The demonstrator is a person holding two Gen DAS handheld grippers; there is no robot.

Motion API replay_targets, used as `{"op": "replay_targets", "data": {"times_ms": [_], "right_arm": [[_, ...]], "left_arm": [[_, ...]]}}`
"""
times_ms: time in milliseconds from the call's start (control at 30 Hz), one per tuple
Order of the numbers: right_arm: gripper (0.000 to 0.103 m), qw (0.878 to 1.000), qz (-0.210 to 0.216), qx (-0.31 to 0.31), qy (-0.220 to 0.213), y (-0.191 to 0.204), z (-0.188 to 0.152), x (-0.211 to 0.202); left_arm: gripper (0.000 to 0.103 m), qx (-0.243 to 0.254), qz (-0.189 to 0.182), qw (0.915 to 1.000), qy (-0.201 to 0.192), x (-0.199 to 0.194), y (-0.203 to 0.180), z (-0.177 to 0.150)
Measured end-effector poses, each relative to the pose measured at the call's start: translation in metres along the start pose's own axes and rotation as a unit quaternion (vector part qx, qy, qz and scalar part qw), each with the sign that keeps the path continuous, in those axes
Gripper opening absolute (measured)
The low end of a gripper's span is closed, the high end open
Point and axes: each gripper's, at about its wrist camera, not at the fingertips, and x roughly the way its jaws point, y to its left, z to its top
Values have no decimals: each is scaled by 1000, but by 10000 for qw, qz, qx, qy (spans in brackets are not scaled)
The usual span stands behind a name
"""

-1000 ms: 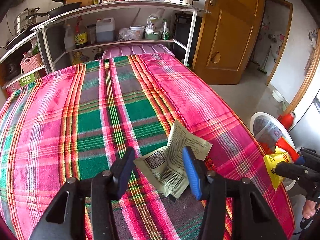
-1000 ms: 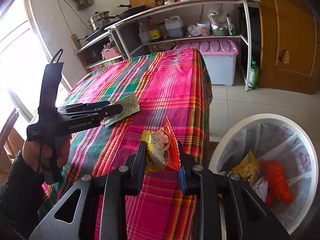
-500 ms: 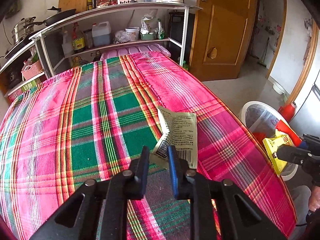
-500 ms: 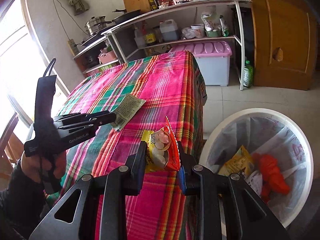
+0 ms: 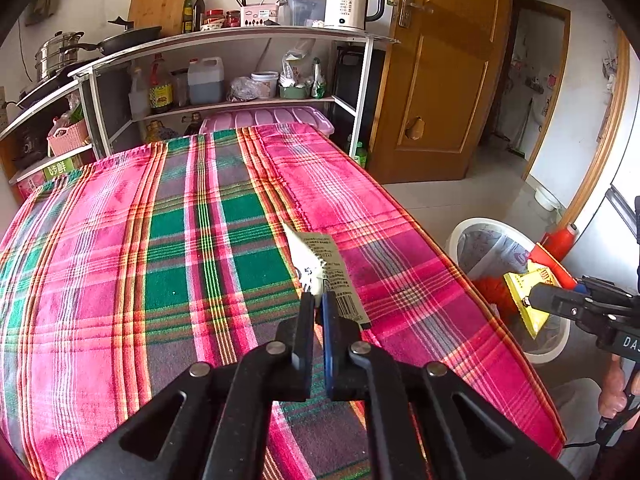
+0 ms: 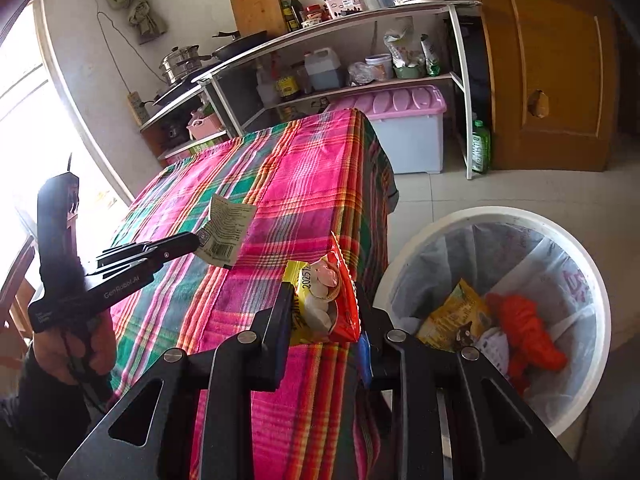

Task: Collect trash
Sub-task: 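Carry the pale wrapper and yellow packet over the bin and open both tools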

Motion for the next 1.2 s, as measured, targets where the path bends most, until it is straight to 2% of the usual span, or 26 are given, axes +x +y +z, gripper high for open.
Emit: {"op": "replay_targets", "data": {"times_ms": [267,600,900,1200], "right_arm": [[28,9997,-117,137,-141,-9,-2,-17],[28,9980,-335,395,-374,-36,-7,-44],[28,9950,-573,622,-540,-66,-15,-70],[28,9912,-811,872,-582,-97,-25,-84]], "left_arm": [[3,87,-214,9994,-252,-19,-23,4],[3,257,-663,9966,-409,-28,-66,15],[3,484,-1028,9928,-371,-17,-112,22],[3,665,-1301,9892,-150,4,-151,21]]}}
